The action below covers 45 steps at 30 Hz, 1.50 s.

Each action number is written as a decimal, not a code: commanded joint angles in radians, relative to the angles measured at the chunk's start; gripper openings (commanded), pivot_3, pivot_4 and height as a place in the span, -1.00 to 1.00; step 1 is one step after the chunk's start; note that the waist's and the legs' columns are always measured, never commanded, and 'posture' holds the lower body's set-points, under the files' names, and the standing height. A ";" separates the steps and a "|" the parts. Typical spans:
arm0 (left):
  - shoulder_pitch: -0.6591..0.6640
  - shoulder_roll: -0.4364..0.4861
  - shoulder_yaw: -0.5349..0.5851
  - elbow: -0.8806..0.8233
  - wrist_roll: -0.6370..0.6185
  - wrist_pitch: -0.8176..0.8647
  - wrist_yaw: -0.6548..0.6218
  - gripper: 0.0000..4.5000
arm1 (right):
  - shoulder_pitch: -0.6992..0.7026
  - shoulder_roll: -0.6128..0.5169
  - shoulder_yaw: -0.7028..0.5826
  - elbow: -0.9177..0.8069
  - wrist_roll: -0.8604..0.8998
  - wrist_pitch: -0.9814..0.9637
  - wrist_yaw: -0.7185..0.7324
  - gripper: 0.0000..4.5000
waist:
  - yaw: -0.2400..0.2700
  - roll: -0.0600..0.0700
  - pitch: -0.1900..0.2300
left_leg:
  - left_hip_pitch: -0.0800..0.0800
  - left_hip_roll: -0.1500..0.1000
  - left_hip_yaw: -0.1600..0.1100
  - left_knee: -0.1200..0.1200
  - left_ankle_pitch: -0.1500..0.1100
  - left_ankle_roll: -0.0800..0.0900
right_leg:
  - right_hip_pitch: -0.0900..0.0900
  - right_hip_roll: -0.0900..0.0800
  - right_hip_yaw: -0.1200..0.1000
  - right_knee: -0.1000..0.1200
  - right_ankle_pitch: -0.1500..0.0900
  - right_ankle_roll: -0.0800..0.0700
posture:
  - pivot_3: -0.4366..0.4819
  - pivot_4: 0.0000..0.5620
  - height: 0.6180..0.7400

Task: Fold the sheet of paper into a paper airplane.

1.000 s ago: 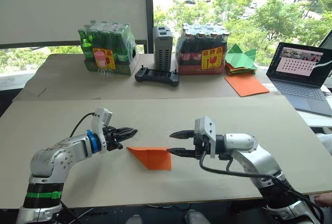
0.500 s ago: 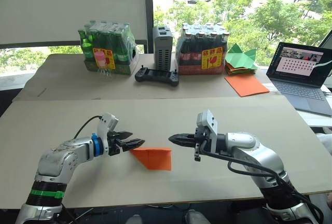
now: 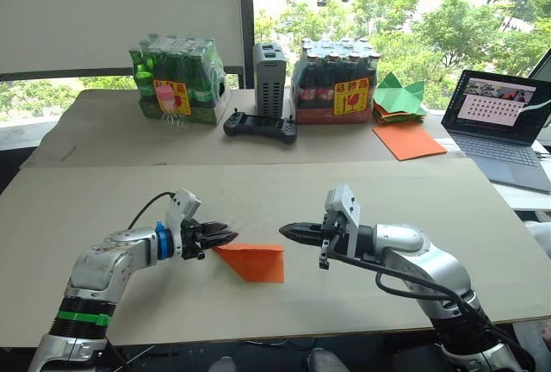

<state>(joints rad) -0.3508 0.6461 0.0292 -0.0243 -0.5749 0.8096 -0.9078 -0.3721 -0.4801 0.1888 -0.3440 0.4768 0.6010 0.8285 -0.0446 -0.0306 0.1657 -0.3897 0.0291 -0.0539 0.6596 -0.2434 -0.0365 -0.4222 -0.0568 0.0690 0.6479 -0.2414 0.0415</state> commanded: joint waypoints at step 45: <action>0.070 0.036 -0.086 0.102 0.141 -0.139 -0.083 -0.58 | 0.062 -0.025 0.161 0.140 -0.376 -0.521 0.080 0.97 | 0.002 0.002 -0.001 | 0.006 0.000 0.001 0.000 0.000 0.000 | 0.007 0.001 0.000 0.000 0.000 0.000 | -0.05 -0.47 1.00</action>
<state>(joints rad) -0.2983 0.6795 -0.0404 0.0525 -0.4736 0.6547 -1.0181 -0.2961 -0.5174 0.3560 -0.1980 0.1087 0.1262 0.9224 -0.0429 -0.0285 0.1644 -0.3832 0.0295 -0.0531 0.6597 -0.2435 -0.0364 -0.4156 -0.0563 0.0692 0.6483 -0.2416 0.0417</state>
